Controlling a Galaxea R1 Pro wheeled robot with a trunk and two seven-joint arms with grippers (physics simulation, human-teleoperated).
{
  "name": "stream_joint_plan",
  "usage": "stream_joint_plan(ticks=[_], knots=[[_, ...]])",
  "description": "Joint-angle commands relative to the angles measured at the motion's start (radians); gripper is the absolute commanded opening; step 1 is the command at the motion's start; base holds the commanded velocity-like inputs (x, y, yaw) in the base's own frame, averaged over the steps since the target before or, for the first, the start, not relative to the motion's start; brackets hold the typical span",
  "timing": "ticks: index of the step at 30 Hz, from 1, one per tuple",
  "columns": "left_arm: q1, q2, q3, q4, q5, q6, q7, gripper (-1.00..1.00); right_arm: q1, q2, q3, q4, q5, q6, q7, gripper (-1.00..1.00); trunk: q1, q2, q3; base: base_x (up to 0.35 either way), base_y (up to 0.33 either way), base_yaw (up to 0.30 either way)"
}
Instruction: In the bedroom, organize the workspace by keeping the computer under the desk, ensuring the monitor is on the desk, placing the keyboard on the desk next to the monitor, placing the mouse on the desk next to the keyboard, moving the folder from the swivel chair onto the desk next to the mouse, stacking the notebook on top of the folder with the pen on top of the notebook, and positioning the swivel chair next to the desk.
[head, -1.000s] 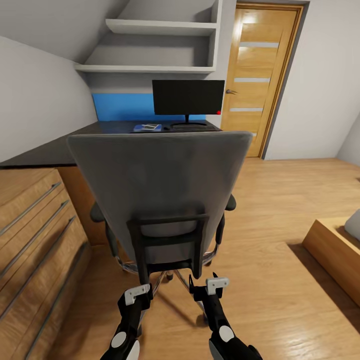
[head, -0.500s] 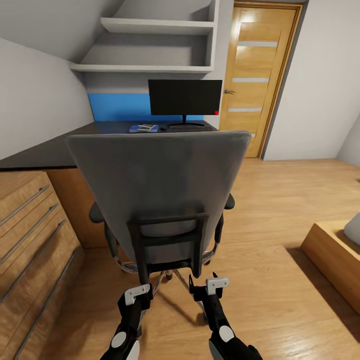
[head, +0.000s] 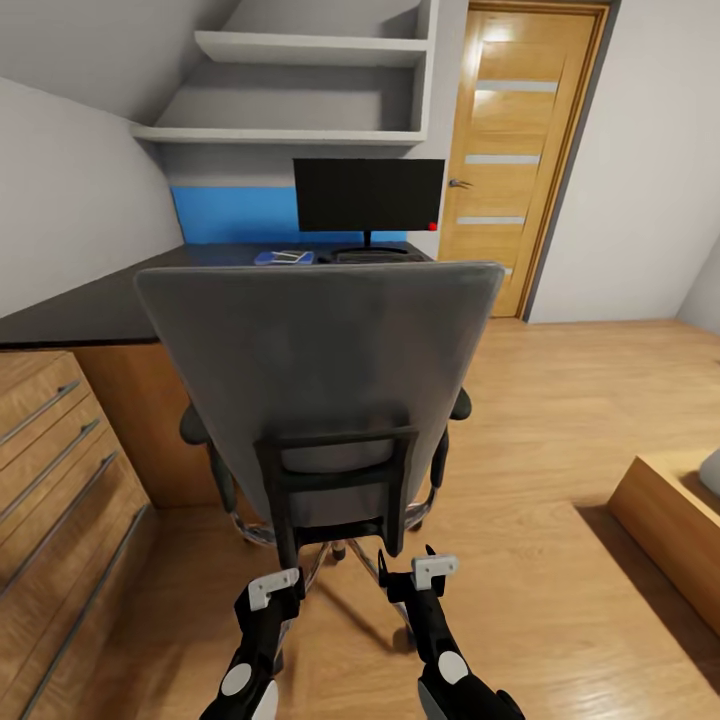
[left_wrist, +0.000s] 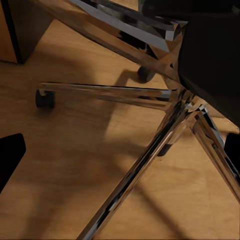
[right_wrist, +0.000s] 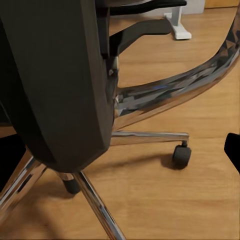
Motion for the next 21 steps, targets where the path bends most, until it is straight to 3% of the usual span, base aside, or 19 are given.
stream_joint_plan(ticks=[1, 21], knots=[[-0.001, 0.001, -0.005, 0.000, 0.010, -0.004, 0.006, 1.00, -0.001, -0.001, 0.007, 0.001, -0.013, -0.005, -0.007, 1.00, 0.000, 0.000, -0.001, 0.193, 0.000, 0.000], [-0.001, 0.002, -0.005, 0.002, 0.010, -0.004, 0.008, 1.00, -0.001, -0.001, 0.007, 0.007, -0.013, -0.006, -0.007, 1.00, 0.000, 0.000, -0.001, 0.259, -0.067, 0.000]])
